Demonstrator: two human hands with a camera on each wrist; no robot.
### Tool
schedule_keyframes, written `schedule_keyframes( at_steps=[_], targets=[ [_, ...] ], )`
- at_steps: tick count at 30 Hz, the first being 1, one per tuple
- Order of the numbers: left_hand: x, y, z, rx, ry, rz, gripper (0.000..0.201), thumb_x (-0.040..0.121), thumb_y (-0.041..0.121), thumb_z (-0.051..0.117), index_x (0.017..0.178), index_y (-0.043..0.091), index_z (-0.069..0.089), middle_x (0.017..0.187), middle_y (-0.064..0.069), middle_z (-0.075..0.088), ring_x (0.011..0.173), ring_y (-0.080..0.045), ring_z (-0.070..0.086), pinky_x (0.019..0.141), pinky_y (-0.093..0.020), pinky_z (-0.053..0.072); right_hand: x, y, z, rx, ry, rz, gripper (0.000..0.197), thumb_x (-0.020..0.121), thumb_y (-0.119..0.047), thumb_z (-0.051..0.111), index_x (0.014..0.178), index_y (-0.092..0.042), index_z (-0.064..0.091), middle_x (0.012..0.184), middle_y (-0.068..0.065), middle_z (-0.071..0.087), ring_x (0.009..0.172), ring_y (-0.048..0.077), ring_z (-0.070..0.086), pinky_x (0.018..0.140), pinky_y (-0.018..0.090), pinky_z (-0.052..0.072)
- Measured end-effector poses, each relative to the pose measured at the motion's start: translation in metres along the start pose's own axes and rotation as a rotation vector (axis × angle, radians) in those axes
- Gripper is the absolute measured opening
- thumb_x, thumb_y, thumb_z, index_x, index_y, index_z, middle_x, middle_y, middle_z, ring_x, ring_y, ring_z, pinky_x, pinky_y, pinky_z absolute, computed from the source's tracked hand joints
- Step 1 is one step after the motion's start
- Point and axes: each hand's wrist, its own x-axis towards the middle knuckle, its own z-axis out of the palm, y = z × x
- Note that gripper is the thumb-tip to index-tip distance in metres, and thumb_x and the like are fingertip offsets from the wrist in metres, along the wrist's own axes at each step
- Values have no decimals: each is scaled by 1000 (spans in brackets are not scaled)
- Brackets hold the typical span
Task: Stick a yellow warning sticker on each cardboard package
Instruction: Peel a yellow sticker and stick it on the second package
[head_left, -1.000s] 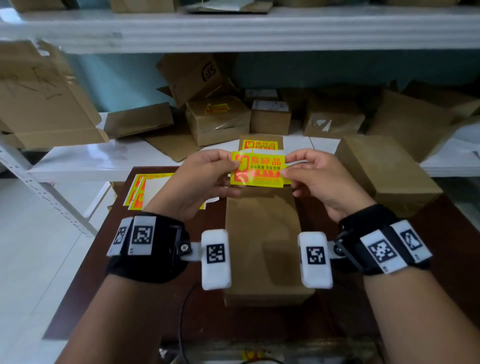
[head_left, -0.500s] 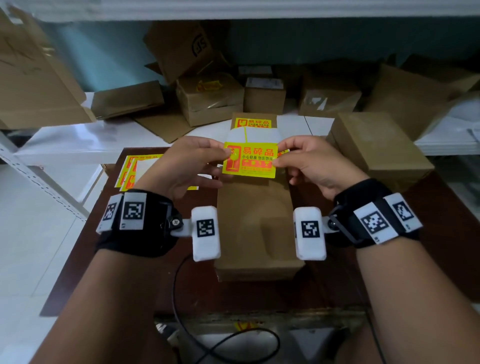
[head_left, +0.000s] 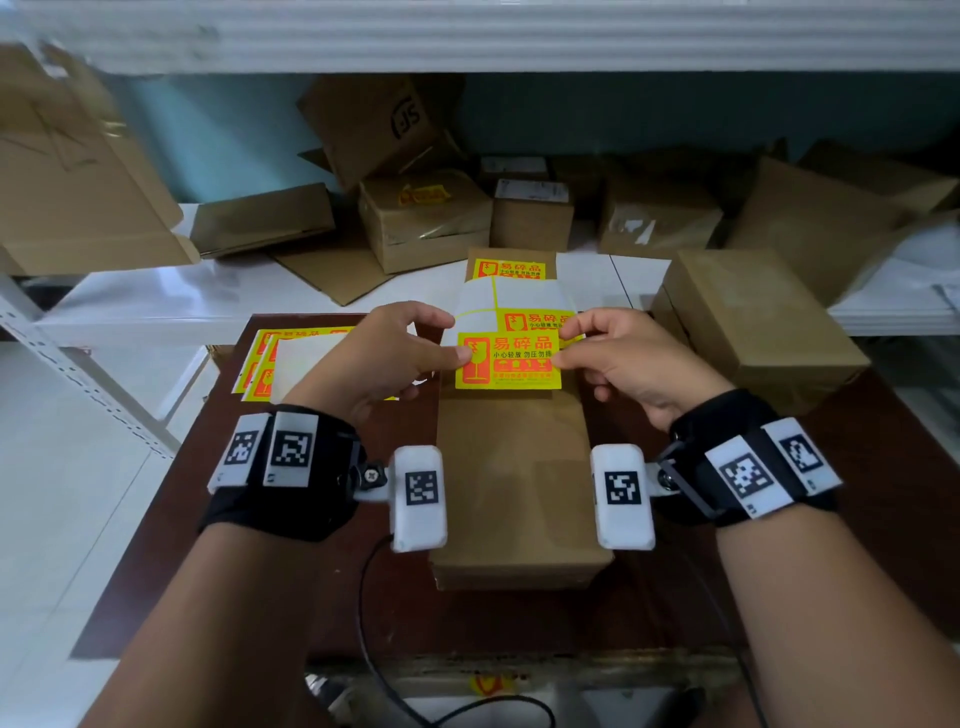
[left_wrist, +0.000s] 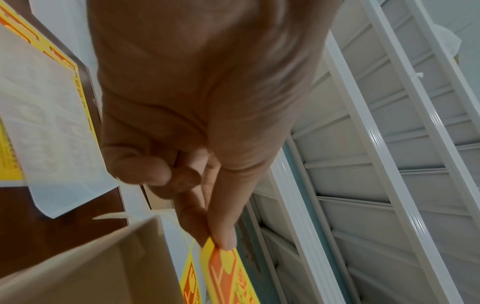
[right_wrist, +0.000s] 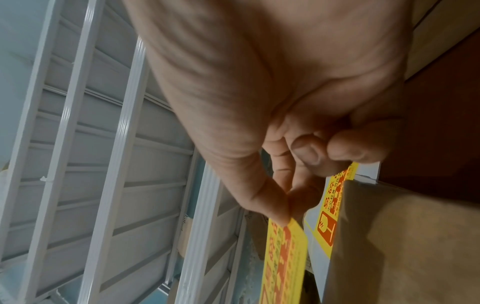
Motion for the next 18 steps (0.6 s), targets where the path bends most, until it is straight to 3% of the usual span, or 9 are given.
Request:
schedule_keyframes(
  at_steps=[2,8,18],
  targets=[
    [2,-2,-2,10,3,-10,38,78,30,84,112,27,67,85,-2,67,70,-14,54,54,-26,47,0,1,0,-20,-10,8,21,83,-6,76,92,-19,63,68,1,51,52,10,40,49,27,33],
    [4,-5,1,79,-16,10,19,79,34,83,94,28,72,95,-5,69,75,-17,55,55,-27,45,-2,2,0,-80,-15,37,21,84,-9,76,94,-20,62,78,4,57,58,12,41,48,25,31],
    [8,-9,4,63,-37,3,21,76,32,85,92,26,73,102,-20,73,76,-20,56,58,-31,44,0,8,-1,-88,-33,67,21,83,-8,78,93,-18,62,87,9,61,61,13,44,50,27,38]
  ],
)
